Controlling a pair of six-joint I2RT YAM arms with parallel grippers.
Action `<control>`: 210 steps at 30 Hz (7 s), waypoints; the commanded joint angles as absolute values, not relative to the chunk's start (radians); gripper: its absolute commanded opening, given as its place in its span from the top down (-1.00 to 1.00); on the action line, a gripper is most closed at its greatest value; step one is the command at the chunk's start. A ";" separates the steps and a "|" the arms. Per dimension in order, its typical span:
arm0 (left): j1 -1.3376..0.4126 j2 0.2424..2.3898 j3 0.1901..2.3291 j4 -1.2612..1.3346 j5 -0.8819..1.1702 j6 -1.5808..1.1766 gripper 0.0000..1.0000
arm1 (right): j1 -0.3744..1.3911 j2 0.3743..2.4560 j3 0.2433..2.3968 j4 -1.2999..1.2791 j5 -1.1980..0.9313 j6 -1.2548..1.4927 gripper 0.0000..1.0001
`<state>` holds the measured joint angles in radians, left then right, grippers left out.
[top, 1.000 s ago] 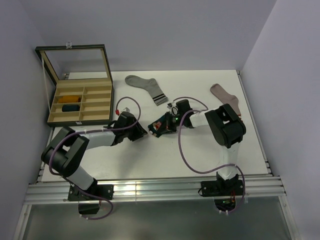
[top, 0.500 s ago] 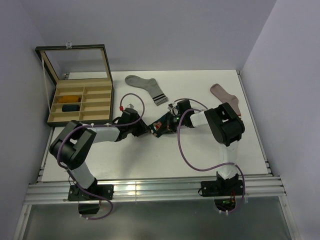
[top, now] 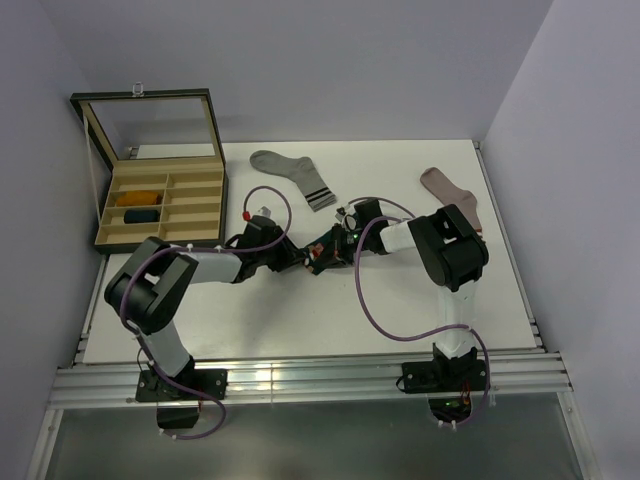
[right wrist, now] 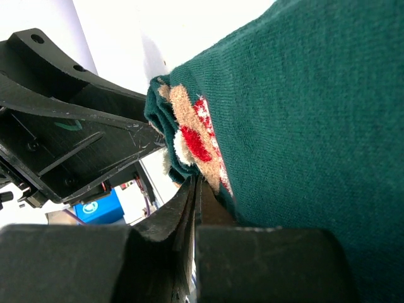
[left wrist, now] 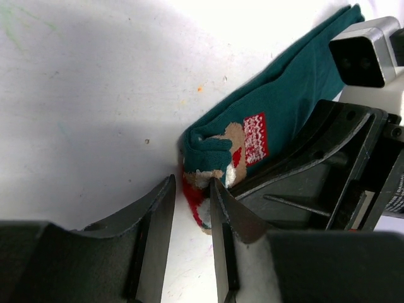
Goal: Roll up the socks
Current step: Roll the sock at the center of the board.
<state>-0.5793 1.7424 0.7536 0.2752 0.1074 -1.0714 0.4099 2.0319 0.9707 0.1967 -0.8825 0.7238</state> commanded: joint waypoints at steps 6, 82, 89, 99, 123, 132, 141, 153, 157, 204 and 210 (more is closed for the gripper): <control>-0.580 1.810 0.785 0.193 0.060 -1.089 0.29 | 0.408 2.077 0.974 0.109 -0.792 0.684 1.00; -0.598 1.634 0.874 -0.252 -0.158 -1.071 0.63 | 0.759 1.864 0.973 -0.018 -0.103 0.420 0.84; -0.597 1.556 0.784 -0.147 -0.129 -1.083 0.18 | 0.755 1.898 0.997 -0.035 -0.143 0.411 0.84; -0.575 1.522 0.719 -0.041 -0.063 -1.089 0.25 | 0.749 1.899 1.006 -0.034 -0.167 0.397 0.83; -0.548 1.594 0.759 0.071 0.084 -1.177 0.79 | 0.749 1.919 1.034 -0.057 -0.184 0.373 0.81; -0.541 1.667 0.793 0.028 0.078 -1.216 0.86 | 0.750 1.934 1.049 -0.066 -0.221 0.373 0.78; -0.541 1.690 0.804 -0.041 0.049 -1.215 0.92 | 0.749 1.798 1.026 -0.058 -0.203 0.413 0.45; -0.541 1.680 0.836 -0.072 0.032 -1.186 0.92 | 0.733 1.756 1.066 -0.035 -0.147 0.485 0.29; -0.540 1.681 0.842 -0.081 0.032 -1.181 0.92 | 0.733 1.790 1.083 -0.011 -0.179 0.508 0.31; -0.541 1.649 0.867 -0.120 0.040 -1.172 0.94 | 0.701 1.936 1.123 -0.003 -0.210 0.546 0.88; -0.541 1.644 0.882 -0.109 0.080 -1.172 0.94 | 0.673 1.956 1.112 -0.003 -0.224 0.532 1.00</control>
<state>-0.5381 1.6745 0.8421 -0.0959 0.0532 -1.1896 0.6926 1.9270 1.1236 -0.0097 -0.2489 0.5499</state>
